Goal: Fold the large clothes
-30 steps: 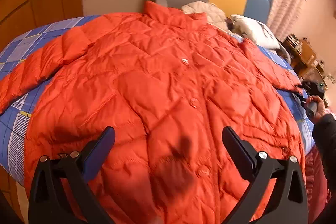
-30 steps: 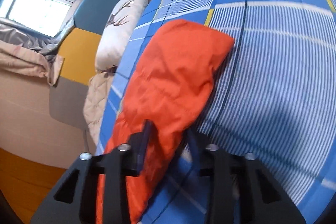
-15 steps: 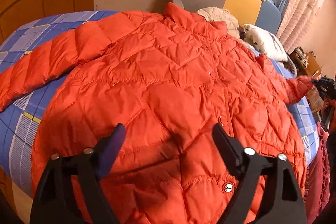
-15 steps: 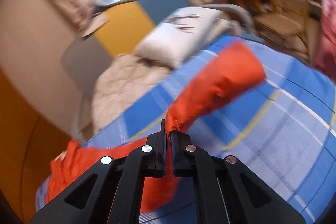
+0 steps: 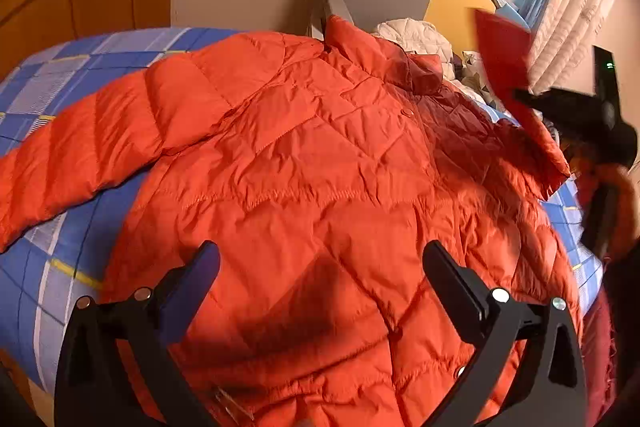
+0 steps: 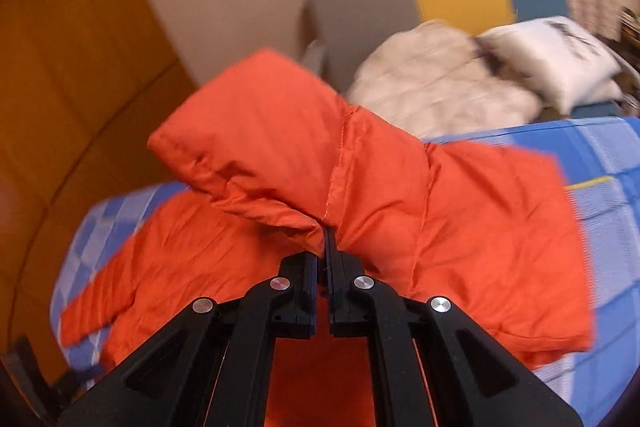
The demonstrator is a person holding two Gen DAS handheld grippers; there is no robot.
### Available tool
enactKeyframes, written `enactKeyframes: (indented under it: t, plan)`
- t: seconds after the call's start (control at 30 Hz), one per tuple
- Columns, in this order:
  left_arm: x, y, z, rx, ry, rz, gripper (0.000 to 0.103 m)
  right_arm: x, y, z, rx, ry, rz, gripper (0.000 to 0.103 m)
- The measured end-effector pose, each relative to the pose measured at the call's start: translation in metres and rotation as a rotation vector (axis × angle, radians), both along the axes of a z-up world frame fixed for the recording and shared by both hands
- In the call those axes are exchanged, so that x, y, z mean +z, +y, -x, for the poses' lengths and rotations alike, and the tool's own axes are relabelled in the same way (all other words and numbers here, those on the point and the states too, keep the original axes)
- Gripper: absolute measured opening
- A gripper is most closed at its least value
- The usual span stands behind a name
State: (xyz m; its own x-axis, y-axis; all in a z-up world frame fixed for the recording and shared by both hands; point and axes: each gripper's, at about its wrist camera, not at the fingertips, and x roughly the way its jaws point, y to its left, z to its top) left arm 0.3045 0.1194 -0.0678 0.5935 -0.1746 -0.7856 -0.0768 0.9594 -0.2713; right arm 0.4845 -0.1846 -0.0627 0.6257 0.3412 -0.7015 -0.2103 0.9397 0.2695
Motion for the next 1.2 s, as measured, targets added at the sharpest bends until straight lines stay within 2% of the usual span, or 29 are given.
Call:
enactKeyframes:
  t: [0.13, 0.2, 0.27, 0.4, 0.43, 0.47, 0.5, 0.53, 0.57, 0.6, 0.73, 0.77, 0.9, 1.0, 1.07, 1.1, 1.17, 1.2]
  plan:
    - [0.001, 0.013, -0.024, 0.007, 0.004, 0.088, 0.101, -0.024, 0.041, -0.006, 0.074, 0.047, 0.058, 0.003]
    - [0.003, 0.016, -0.036, 0.016, 0.0, 0.103, 0.101, -0.036, 0.052, -0.007, 0.094, 0.067, 0.076, 0.003]
    - [0.006, 0.017, -0.045, 0.025, -0.014, 0.115, 0.101, -0.046, 0.055, -0.009, 0.101, 0.08, 0.083, 0.003]
    - [0.009, 0.017, -0.077, 0.011, -0.016, 0.185, 0.1, -0.055, 0.057, -0.009, 0.108, 0.075, 0.094, 0.005]
    - [0.009, 0.014, -0.087, 0.003, -0.016, 0.198, 0.1, -0.057, 0.054, -0.008, 0.11, 0.074, 0.092, 0.011]
    - [0.007, 0.012, -0.097, 0.001, -0.005, 0.218, 0.099, -0.057, 0.054, -0.005, 0.112, 0.075, 0.088, 0.026]
    - [0.005, 0.011, -0.105, -0.003, 0.003, 0.235, 0.097, -0.057, 0.053, -0.003, 0.114, 0.068, 0.087, 0.036]
    - [0.003, 0.008, -0.113, -0.008, 0.011, 0.253, 0.093, -0.054, 0.055, 0.002, 0.118, 0.056, 0.078, 0.064]
    - [-0.001, 0.005, -0.123, -0.009, 0.028, 0.279, 0.09, -0.052, 0.054, 0.004, 0.117, 0.04, 0.066, 0.088]
    - [-0.005, 0.002, -0.131, -0.013, 0.04, 0.305, 0.09, -0.05, 0.051, 0.008, 0.102, 0.016, 0.061, 0.089]
    - [-0.027, -0.01, -0.16, 0.013, 0.094, 0.356, 0.086, -0.046, 0.033, 0.019, 0.076, 0.029, -0.02, 0.089]
    - [-0.032, -0.016, -0.167, 0.022, 0.106, 0.325, 0.086, -0.045, 0.025, 0.024, 0.06, 0.032, -0.06, 0.089]
    - [-0.041, -0.033, -0.183, 0.018, 0.12, 0.309, 0.083, -0.048, -0.013, 0.046, -0.024, 0.064, -0.225, 0.09]
    - [-0.047, -0.045, -0.194, 0.01, 0.13, 0.322, 0.067, -0.058, -0.043, 0.062, -0.115, 0.096, -0.346, 0.092]
    - [-0.051, -0.047, -0.201, 0.003, 0.137, 0.349, 0.05, -0.063, -0.062, 0.071, -0.181, 0.101, -0.411, 0.092]
    - [-0.051, -0.047, -0.204, 0.011, 0.142, 0.351, 0.046, -0.066, -0.07, 0.074, -0.207, 0.1, -0.432, 0.092]
    - [-0.052, -0.048, -0.206, 0.012, 0.137, 0.374, 0.025, -0.069, -0.081, 0.076, -0.252, 0.104, -0.452, 0.092]
    - [-0.051, -0.047, -0.206, 0.014, 0.134, 0.375, 0.022, -0.071, -0.087, 0.077, -0.275, 0.102, -0.467, 0.092]
